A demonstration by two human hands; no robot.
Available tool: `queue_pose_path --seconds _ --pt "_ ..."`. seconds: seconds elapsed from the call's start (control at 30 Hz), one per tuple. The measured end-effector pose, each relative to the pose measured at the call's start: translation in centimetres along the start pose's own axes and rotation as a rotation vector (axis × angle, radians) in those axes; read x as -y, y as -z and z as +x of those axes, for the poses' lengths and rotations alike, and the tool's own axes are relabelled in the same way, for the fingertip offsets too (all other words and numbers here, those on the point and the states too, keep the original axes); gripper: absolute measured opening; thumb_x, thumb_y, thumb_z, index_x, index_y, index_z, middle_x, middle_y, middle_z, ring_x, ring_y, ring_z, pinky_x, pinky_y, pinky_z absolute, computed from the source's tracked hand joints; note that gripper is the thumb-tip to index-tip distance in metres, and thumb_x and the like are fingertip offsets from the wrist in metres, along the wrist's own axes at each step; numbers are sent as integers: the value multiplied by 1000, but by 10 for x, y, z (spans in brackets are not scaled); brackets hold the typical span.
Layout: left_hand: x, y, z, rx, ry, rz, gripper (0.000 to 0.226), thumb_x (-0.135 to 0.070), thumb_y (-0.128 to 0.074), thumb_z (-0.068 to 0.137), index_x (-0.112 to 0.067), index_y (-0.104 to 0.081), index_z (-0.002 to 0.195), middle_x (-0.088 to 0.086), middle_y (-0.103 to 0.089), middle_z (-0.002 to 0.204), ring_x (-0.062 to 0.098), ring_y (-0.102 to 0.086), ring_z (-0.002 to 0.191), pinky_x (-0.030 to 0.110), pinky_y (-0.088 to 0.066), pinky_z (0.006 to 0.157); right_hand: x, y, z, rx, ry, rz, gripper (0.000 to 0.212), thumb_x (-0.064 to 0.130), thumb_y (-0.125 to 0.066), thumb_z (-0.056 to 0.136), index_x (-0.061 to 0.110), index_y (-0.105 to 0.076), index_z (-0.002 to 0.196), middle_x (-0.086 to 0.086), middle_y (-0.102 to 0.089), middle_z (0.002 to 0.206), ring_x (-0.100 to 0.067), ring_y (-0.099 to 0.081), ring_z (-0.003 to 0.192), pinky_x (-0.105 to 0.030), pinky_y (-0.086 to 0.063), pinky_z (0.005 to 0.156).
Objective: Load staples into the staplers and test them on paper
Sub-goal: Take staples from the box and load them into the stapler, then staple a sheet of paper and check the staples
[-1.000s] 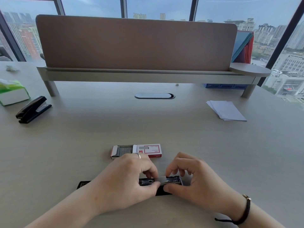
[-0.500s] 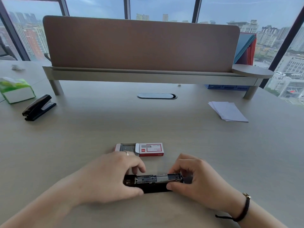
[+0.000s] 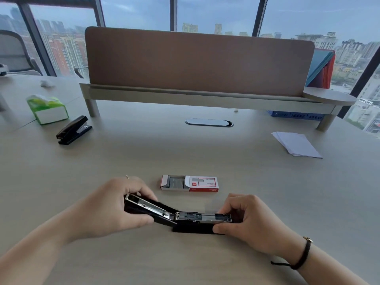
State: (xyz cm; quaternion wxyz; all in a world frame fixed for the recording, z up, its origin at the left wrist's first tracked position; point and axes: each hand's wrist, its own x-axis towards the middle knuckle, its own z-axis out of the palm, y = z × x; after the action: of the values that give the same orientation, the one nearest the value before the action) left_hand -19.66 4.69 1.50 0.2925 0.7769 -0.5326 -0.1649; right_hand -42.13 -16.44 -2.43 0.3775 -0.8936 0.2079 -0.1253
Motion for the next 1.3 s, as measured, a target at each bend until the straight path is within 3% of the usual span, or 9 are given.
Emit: queue_pose_path --seconds 0.07,0.2,0.37,0.53,0.67,0.9,1.03,1.17,1.3 --pt "-6 4 3 -54 -45 -97 42 -19 -92 61 -39 -72 93 -8 -74 86 9 -70 74 15 -53 69 1 -4 1 -3 -8 3 23 36 -88 64 40 -66 61 15 -65 79 -1 -51 59 -14 -37 54" --pt "-22 -6 12 -101 -162 -332 52 -27 -87 60 -33 -67 107 2 -76 94 22 -73 87 32 -57 86 2 -6 2 -3 -32 11 22 35 -88 64 36 -67 62 22 -63 73 0 -50 56 -13 -36 52" --pt "-36 -42 23 -78 -174 -311 43 -23 -83 68 -38 -69 106 -16 -76 103 4 -70 102 26 -49 99 0 -6 2 -4 -39 40 19 34 -88 64 34 -69 66 21 -63 71 0 -49 55 -13 -35 53" --pt "-38 -64 28 -50 -166 -242 40 -20 -82 74 -41 -69 105 -20 -73 101 5 -69 99 26 -53 92 -2 -8 3 23 -47 78 24 44 -83 61 28 -73 76 7 -68 78 -10 -56 64 -33 -47 62" --pt "-37 -76 27 -21 -163 -210 35 -27 -80 75 -39 -69 106 -15 -72 101 9 -67 97 31 -55 86 -4 -7 2 10 -33 54 26 36 -87 64 28 -62 62 13 -55 64 -1 -46 57 -25 -39 57" --pt "-28 -81 24 -73 -137 -164 31 -35 -82 74 -41 -68 101 -21 -70 95 3 -66 90 17 -50 76 -8 5 -5 67 38 294 45 46 -85 68 37 -66 107 -8 -72 90 -12 -58 69 -31 -49 67" --pt "-30 -81 24 -70 -148 -147 25 -32 -82 75 -38 -69 95 -18 -69 93 2 -64 88 9 -44 71 -9 5 -6 39 61 328 25 42 -78 78 29 -71 98 -11 -71 83 -18 -57 66 -34 -47 62" --pt "-31 -82 25 -30 -160 -134 22 -31 -80 77 -39 -67 92 -17 -66 93 3 -62 87 9 -43 70 -10 7 -6 43 28 240 17 35 -80 77 29 -73 91 4 -64 68 -3 -51 58 -23 -42 56" --pt "-29 -85 25 -17 -169 -138 22 -36 -77 78 -39 -64 95 -16 -64 97 9 -61 89 25 -50 68 -10 8 -7 68 12 233 18 35 -80 75 30 -74 92 -10 -69 76 -3 -54 61 -25 -45 60"
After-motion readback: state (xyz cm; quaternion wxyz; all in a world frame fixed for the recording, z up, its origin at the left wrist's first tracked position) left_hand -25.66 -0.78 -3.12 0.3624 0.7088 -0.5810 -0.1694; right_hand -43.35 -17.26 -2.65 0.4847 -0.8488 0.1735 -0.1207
